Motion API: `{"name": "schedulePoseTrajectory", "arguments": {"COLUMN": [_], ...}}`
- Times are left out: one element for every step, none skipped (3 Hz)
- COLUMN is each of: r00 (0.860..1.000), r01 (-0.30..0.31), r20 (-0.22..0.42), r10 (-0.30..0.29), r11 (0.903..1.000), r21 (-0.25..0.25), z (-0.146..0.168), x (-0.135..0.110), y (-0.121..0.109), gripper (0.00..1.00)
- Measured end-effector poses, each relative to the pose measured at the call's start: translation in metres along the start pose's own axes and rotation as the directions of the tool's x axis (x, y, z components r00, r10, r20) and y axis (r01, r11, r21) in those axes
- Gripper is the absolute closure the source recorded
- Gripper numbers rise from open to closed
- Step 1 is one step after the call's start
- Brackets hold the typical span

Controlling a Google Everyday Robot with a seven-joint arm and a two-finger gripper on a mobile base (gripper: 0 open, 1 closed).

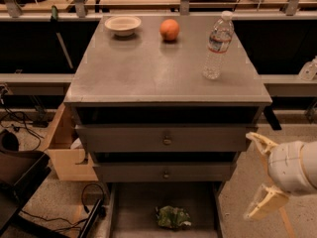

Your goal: Pick green jalapeno chip bag from bottom drawer and place on counter

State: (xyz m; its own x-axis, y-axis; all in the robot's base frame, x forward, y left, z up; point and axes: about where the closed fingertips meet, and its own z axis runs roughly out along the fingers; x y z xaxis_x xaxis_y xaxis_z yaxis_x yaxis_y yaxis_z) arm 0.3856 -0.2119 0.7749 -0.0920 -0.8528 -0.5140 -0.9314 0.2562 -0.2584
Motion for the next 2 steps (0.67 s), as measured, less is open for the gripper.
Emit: {"name": "schedulePoseTrajectory", "arguments": {"r00": [0.997, 0.992], "r01": [0.077, 0.124], "r20": [0.015, -0.007], "r10": [-0.078, -0.124], "r11": [0.9968, 0.9884], "r21": [0.019, 0.087], "z": [0.054, 0.058], "x": [0.032, 0.037], "y": [0.031, 0.017], "gripper": [0.00, 0.00]}}
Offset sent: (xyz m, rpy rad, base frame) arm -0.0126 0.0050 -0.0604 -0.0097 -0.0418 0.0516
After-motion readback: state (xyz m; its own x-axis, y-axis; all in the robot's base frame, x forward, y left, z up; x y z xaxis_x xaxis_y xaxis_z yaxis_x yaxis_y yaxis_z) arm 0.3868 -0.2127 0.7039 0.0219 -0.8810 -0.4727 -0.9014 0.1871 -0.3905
